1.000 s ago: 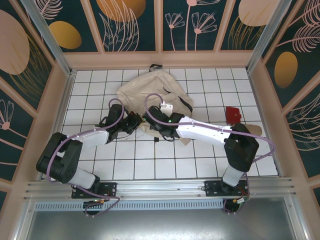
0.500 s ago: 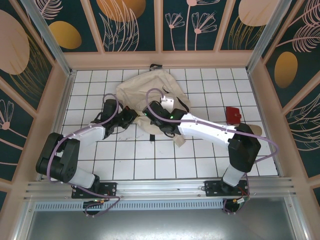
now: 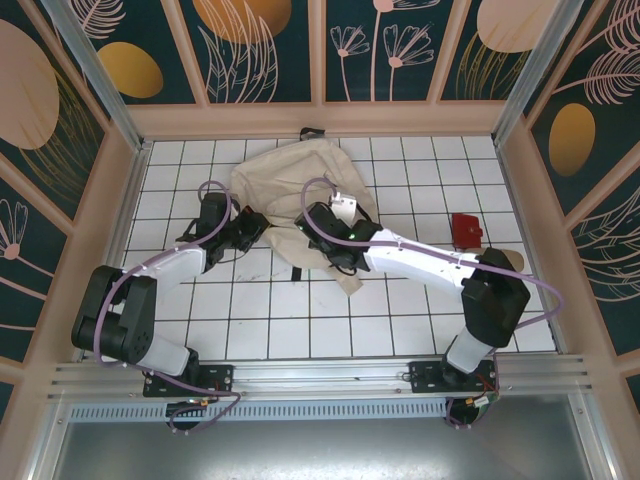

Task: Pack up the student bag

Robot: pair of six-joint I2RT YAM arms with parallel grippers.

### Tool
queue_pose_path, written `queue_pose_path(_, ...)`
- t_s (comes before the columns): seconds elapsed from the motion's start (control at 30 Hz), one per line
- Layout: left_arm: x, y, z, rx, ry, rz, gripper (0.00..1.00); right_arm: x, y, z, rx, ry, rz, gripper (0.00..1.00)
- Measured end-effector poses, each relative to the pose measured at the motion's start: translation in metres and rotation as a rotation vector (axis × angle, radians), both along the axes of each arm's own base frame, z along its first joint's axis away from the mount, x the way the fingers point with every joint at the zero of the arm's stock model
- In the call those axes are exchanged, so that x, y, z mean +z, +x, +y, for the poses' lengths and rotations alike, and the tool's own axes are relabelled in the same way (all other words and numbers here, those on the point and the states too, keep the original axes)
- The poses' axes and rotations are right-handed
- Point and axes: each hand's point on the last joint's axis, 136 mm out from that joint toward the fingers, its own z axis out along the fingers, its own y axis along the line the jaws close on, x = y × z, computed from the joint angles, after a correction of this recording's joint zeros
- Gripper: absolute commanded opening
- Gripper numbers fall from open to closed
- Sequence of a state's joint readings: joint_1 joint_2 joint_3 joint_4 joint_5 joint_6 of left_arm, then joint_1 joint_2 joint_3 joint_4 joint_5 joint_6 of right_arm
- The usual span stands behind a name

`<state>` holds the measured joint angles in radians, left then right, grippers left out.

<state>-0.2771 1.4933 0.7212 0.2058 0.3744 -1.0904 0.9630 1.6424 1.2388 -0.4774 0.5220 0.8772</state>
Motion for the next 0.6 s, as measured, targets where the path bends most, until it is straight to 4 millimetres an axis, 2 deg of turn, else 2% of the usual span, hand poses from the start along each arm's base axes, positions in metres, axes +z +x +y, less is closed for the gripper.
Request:
queue_pose_path(0.13,-0.003,0.000,0.003,0.003,0.026,-0.002,0.00,-0.005,0.004,0.005,0.032,0.038,0.013,0.00)
queue_pose_path(0.17,-0.004,0.000,0.006,0.007,0.037,-0.001,0.03,-0.007,0.005,0.009,0.062,0.055,0.021,0.00)
queue_pose_path(0.2,-0.006,0.001,0.009,0.011,0.049,0.001,0.15,-0.007,0.006,0.014,0.091,0.072,0.025,0.00)
queue_pose_path(0.3,-0.007,0.005,0.026,0.052,0.103,-0.008,0.41,-0.005,0.004,0.033,0.202,0.131,0.036,0.00)
queue_pose_path(0.4,0.002,0.005,0.047,0.110,0.147,-0.022,0.56,0.002,0.000,0.053,0.304,0.194,0.036,0.00)
queue_pose_path(0.5,0.019,-0.004,0.053,0.127,0.151,-0.061,0.60,0.009,-0.005,0.071,0.389,0.249,0.034,0.00)
queue_pose_path(0.6,0.029,-0.021,0.051,0.113,0.116,-0.086,0.61,0.007,-0.007,0.085,0.454,0.279,0.044,0.00)
